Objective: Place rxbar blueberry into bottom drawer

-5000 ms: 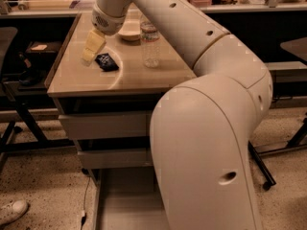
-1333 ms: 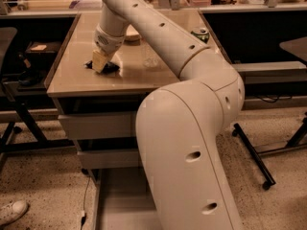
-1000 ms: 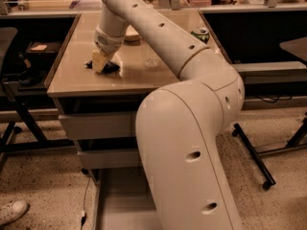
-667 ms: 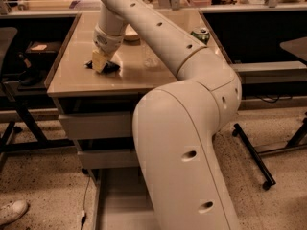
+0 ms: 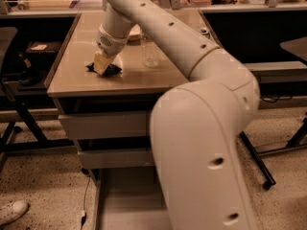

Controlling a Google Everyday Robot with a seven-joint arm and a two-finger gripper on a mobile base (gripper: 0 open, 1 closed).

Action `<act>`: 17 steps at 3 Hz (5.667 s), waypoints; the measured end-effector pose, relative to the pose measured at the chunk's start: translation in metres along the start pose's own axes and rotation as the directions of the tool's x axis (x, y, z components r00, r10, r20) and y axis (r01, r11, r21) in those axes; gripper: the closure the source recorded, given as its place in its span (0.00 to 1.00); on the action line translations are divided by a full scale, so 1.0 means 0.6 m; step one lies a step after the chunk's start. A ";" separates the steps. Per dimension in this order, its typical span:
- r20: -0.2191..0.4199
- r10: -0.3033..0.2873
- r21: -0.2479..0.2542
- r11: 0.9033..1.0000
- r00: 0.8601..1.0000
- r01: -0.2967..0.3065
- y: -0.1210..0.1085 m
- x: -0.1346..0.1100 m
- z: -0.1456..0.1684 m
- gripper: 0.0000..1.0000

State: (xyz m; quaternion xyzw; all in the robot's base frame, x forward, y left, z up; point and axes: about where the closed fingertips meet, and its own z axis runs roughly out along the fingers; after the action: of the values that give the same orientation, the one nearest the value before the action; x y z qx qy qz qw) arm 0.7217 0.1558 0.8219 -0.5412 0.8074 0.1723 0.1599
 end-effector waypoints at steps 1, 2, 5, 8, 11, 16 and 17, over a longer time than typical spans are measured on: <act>0.087 0.020 -0.053 0.998 0.996 -0.016 0.057 0.035 -0.031 1.00; 0.152 0.029 -0.082 0.996 0.988 -0.017 0.119 0.076 -0.056 1.00; 0.127 -0.015 -0.090 0.996 0.992 0.026 0.231 0.149 -0.045 1.00; 0.074 0.181 -0.186 0.969 0.981 -0.165 0.352 0.280 -0.012 1.00; 0.066 0.288 -0.298 0.919 0.955 -0.256 0.369 0.344 0.125 1.00; 0.023 0.613 -0.569 0.658 0.790 -0.494 0.373 0.517 0.473 1.00; 0.000 0.626 -0.590 0.630 0.780 -0.505 0.388 0.528 0.495 1.00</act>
Offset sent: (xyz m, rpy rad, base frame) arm -0.1582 -0.0486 0.0002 0.2252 0.0636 0.0121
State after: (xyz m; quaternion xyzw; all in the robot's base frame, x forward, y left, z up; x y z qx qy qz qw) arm 0.4118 0.1128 0.4412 -0.2599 0.8278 0.4971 0.0135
